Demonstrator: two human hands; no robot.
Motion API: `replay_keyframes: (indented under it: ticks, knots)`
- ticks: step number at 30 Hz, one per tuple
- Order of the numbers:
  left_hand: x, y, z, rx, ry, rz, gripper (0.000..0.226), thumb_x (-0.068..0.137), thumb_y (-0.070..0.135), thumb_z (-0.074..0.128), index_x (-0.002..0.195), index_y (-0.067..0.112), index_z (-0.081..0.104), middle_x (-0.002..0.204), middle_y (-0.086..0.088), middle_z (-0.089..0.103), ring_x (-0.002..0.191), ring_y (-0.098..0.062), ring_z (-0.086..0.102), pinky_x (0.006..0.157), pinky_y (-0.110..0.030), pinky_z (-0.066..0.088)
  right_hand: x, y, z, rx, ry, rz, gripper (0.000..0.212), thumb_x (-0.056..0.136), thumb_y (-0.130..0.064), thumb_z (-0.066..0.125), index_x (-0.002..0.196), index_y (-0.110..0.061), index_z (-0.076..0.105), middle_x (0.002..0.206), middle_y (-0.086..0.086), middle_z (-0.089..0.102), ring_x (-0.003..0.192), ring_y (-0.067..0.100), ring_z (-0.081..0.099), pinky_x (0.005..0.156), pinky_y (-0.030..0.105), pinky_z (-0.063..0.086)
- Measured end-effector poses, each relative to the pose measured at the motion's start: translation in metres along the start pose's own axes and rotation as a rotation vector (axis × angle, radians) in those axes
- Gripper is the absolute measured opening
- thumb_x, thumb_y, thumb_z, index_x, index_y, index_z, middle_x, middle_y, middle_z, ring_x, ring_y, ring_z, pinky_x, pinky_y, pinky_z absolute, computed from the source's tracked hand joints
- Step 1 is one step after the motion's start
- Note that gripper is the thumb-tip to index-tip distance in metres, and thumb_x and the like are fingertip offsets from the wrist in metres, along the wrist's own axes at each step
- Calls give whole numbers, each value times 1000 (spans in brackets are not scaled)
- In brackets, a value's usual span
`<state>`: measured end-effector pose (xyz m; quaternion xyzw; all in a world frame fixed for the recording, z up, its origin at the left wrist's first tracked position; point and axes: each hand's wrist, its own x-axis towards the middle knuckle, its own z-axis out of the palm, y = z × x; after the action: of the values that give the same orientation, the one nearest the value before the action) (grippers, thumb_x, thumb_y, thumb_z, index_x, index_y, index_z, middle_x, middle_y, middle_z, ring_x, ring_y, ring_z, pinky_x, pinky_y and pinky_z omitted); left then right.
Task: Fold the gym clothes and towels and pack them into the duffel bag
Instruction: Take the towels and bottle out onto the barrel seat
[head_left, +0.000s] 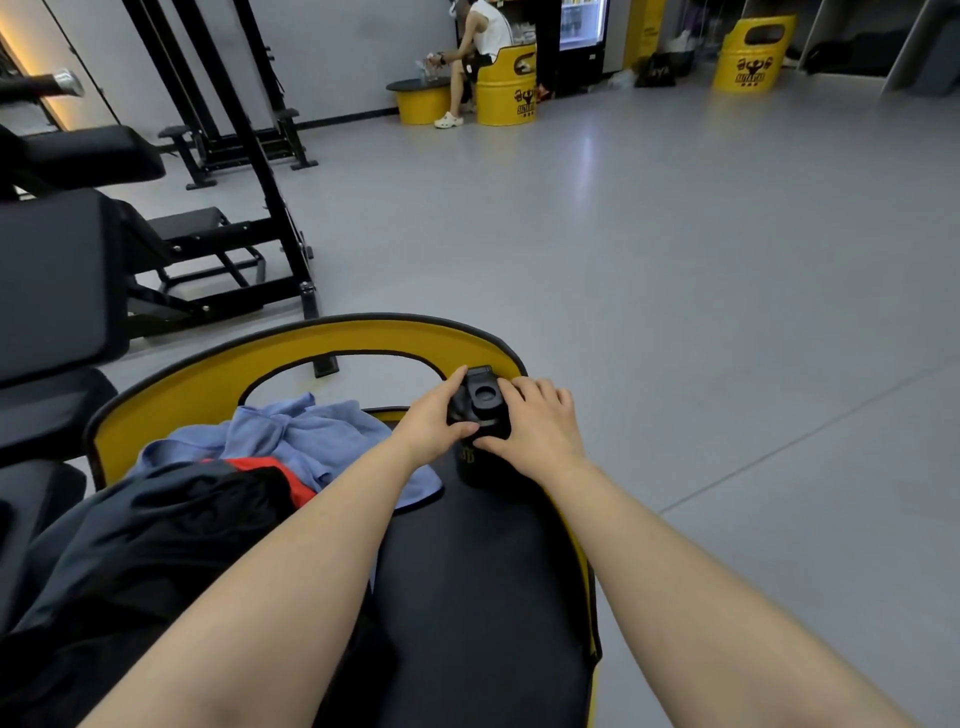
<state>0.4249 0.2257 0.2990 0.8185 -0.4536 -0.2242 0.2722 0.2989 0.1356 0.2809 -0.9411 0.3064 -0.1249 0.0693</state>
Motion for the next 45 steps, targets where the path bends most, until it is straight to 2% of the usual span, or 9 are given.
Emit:
replay_keyframes:
  ticks: [5,7,11,14,20,29,35,40,45]
  knots:
    - [-13,5,1,103,32,-12,75,92,17,60,151,20,16,148,-7,38,133,-23,39,106,-30,35,-18,12,-10,12,-23,-9,76,86,-60,55,147,-22,30,147,-2,38,134,21,32,109,36,24]
    - [-19,12,1,148,81,-5,73,93,22,59,151,24,15,153,-7,30,136,-24,35,108,-35,35,-27,23,-18,12,-31,8,74,87,-60,53,147,-23,30,147,-2,39,135,21,32,109,36,25]
    - [-31,45,13,341,147,147,69,94,32,56,151,25,18,159,-3,15,146,-22,14,118,-40,19,-48,60,-32,10,-59,82,73,88,-61,51,147,-24,29,148,-2,37,136,20,31,110,36,24]
    - [-35,75,35,405,103,254,69,94,35,54,151,25,16,159,-1,14,147,-19,8,119,-38,8,-65,92,-38,10,-82,153,75,87,-60,52,148,-24,28,149,-3,36,137,19,30,110,35,24]
    - [-25,111,100,538,4,288,69,96,39,49,152,25,11,159,-2,13,147,-19,7,117,-38,3,-95,151,-32,25,-178,245,80,86,-60,55,150,-24,23,155,-5,28,142,18,23,114,34,19]
    - [16,123,213,561,-154,20,79,93,35,55,151,20,3,159,-10,5,146,-26,7,118,-41,9,-113,223,25,79,-285,271,83,85,-57,58,151,-24,20,157,-5,23,144,15,18,116,32,17]
    - [57,87,281,688,-265,-111,86,89,28,61,151,20,1,157,-12,5,144,-32,11,116,-42,16,-103,261,97,120,-352,229,84,86,-55,60,151,-24,18,157,-5,21,144,17,17,116,33,16]
    - [84,47,331,614,-243,-266,91,88,28,64,151,21,-1,155,-14,9,141,-31,19,113,-38,23,-86,268,168,183,-396,169,85,85,-53,61,152,-25,17,157,-5,22,144,19,18,116,33,17]
    - [96,0,364,370,-141,-453,86,91,34,60,151,22,0,154,-15,10,137,-33,26,111,-39,28,-73,265,229,240,-434,124,89,84,-49,64,152,-26,13,156,-4,23,142,21,23,115,34,20]
